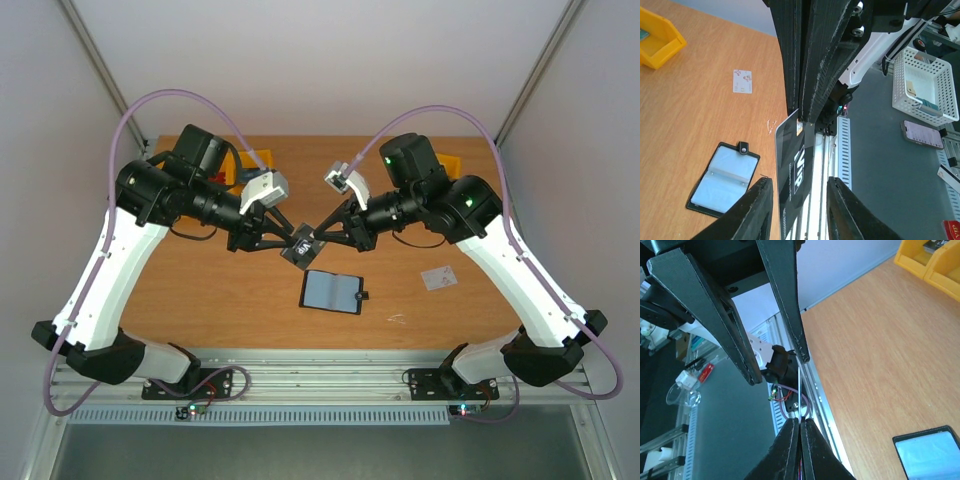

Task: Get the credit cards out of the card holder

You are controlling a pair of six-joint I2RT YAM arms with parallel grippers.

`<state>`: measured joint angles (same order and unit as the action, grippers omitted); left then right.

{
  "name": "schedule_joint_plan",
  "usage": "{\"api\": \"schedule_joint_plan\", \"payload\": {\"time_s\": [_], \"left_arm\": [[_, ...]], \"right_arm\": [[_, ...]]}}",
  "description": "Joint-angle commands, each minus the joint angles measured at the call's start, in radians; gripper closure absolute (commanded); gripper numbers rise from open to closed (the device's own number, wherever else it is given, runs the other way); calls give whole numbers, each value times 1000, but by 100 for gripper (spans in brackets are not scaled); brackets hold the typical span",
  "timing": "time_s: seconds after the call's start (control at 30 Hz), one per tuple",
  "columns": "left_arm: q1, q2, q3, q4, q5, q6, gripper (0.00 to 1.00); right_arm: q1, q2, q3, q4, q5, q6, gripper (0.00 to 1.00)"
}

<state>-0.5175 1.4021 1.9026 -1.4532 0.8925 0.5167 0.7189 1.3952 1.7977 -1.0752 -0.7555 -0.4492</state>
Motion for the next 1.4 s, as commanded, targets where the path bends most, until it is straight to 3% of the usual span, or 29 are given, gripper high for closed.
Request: {"api": "schedule_joint_plan", "payload": {"time_s": [0.0, 0.3, 0.5, 0.57, 0.63, 0.67, 0.77, 0.87, 0.93, 1.03, 1.1, 1.2, 1.3, 1.37], "left_arm": [[-2, -6, -7, 33, 1, -10, 68], [-3, -5, -42, 22, 45, 0, 49], [-5, 4, -64, 56, 132, -42, 48], [-6, 5, -74, 64, 153, -74, 64], [-6, 3, -75, 65, 163, -76, 90], [-6, 1, -72, 62, 171, -76, 98], [-6, -5, -45, 67, 205, -77, 100], [38, -3, 25, 202, 158, -222, 100], [125, 9, 65, 353, 216, -380, 100], [182, 14, 70, 635, 292, -767, 100], [176, 15, 60, 735, 294, -914, 100], [175, 7, 31, 814, 287, -1045, 100], [175, 1, 26, 812, 293, -1054, 100], [175, -6, 17, 808, 295, -1052, 100]], "right_arm": [[-1, -19, 6, -21, 10, 4, 99], [3, 31, 67, -92, -72, -32, 99], [32, 58, 123, -105, -91, -78, 99], [35, 72, 156, -118, -90, -89, 99], [36, 80, 175, -123, -79, -97, 99], [36, 80, 178, -122, -70, -98, 99], [35, 66, 172, -96, -40, -93, 97], [25, 0, 87, 38, 43, -21, 55], [19, -71, -34, 242, 92, 54, 39], [20, -123, -160, 495, 72, 178, 34], [29, -125, -188, 605, 63, 240, 29], [34, -126, -227, 737, 73, 317, 25], [34, -120, -232, 774, 131, 363, 24], [33, -107, -215, 764, 144, 372, 31]]}}
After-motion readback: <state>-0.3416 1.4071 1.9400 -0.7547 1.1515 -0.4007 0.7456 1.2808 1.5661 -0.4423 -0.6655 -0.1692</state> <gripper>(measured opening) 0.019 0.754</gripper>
